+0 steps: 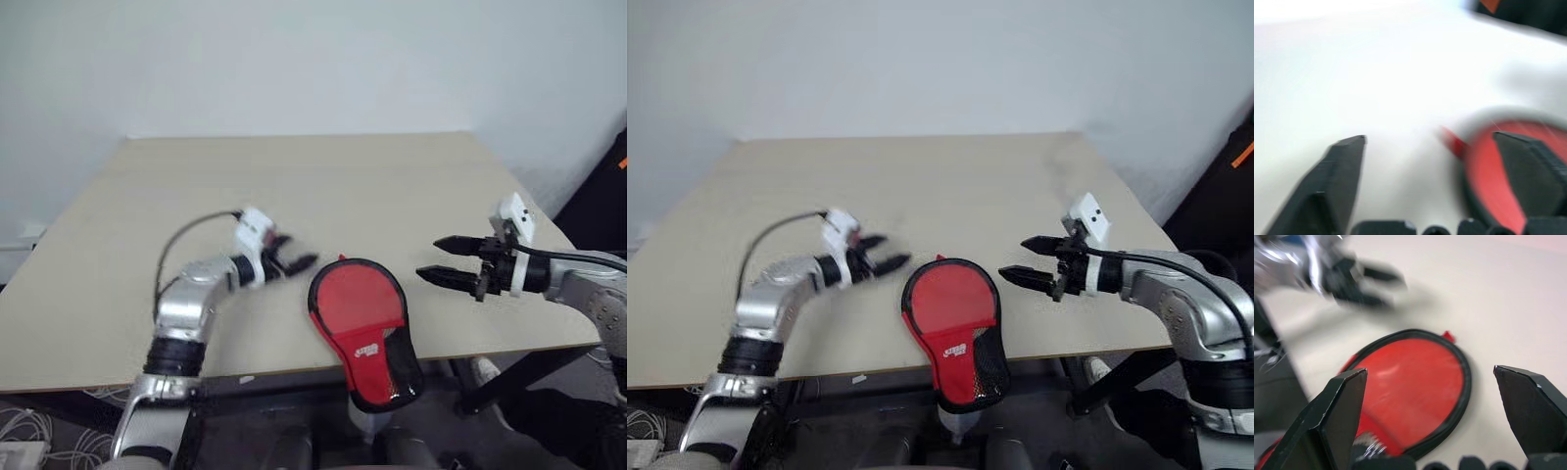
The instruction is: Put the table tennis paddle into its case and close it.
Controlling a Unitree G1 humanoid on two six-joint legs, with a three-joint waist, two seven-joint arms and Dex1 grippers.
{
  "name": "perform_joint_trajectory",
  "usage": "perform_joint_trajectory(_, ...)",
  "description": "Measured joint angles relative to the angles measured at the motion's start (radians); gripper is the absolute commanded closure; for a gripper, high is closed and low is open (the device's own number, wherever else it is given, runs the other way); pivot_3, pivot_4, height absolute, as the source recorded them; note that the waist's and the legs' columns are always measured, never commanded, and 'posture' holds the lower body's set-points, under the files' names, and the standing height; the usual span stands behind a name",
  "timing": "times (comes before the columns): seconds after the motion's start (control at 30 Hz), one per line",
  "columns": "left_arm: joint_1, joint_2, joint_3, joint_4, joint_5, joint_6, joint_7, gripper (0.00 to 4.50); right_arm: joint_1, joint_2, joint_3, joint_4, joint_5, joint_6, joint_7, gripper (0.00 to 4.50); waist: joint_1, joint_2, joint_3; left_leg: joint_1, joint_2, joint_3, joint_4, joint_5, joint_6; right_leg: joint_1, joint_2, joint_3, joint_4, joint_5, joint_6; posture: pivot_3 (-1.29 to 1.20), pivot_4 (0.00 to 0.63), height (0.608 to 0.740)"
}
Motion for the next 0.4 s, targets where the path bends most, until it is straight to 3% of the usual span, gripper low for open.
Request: perform_joint_trajectory(0.4,0.196,0.102,0.143,-0.102,-0.038,0.076,0.085,0.02,-0.129,0.193,0.031,0.173,-0.075,-0.019,-0.142,0.0,-0.011,0.001,0.0,0.004,0.002,0.005,0.0,0.0,0.0,0.002,0.001,0.002,0.001,0.0,0.0,0.0,0.0,0.74)
